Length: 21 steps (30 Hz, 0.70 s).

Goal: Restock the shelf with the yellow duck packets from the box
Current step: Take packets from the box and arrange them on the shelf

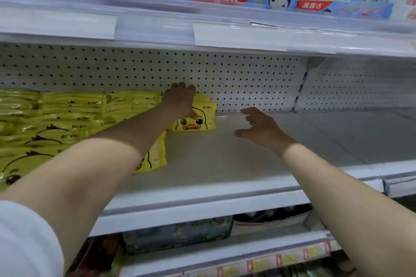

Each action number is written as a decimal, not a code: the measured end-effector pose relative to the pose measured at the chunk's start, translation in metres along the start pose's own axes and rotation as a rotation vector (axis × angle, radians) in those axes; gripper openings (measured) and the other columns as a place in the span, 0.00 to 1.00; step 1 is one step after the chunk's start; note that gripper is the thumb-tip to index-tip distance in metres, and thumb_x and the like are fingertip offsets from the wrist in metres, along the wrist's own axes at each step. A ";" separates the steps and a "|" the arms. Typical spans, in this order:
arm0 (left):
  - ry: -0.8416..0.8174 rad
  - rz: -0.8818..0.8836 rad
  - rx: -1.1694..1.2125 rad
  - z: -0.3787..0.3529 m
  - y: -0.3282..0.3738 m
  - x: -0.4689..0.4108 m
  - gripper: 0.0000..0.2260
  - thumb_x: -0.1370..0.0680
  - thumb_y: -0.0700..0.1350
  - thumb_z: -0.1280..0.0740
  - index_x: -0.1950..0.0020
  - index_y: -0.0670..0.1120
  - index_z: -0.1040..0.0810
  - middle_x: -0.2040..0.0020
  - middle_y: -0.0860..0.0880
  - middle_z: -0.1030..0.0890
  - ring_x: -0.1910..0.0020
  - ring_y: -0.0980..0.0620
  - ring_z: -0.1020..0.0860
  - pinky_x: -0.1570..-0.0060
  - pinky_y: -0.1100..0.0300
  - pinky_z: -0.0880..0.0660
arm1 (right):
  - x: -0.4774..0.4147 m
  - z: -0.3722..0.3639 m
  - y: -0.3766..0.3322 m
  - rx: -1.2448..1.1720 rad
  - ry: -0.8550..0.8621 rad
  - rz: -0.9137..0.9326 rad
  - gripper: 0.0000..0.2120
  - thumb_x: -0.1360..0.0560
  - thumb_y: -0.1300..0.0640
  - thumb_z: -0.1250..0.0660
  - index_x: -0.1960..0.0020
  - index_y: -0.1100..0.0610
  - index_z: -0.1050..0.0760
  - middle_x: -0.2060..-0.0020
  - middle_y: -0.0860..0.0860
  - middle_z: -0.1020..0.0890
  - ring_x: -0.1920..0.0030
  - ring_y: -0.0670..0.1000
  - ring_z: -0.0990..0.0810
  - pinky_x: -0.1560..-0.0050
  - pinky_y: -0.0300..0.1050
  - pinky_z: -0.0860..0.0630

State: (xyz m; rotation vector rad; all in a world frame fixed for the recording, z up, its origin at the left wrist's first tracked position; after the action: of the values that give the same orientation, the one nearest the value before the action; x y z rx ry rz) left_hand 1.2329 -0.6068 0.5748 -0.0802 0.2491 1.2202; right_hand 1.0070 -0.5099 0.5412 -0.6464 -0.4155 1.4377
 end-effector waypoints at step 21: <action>-0.023 0.645 0.122 0.068 -0.044 0.381 0.30 0.31 0.49 0.22 0.33 0.50 0.30 0.30 0.40 0.35 0.35 0.38 0.30 0.42 0.49 0.28 | 0.197 -0.093 -0.138 0.129 -0.344 0.575 0.36 0.30 0.49 0.23 0.27 0.49 0.36 0.30 0.55 0.29 0.31 0.58 0.31 0.40 0.53 0.27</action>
State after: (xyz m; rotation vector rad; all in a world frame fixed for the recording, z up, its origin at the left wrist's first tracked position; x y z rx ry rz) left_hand 1.4058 -0.2590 0.5495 0.1316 0.3431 1.8414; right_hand 1.1926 -0.3316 0.5350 -0.4259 -0.4165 2.1210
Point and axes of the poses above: each hand's wrist, its own x-axis away from the middle knuckle, its own z-axis out of the back of the hand, y = z × x, the point moved 1 cm from there along -x, towards the middle knuckle
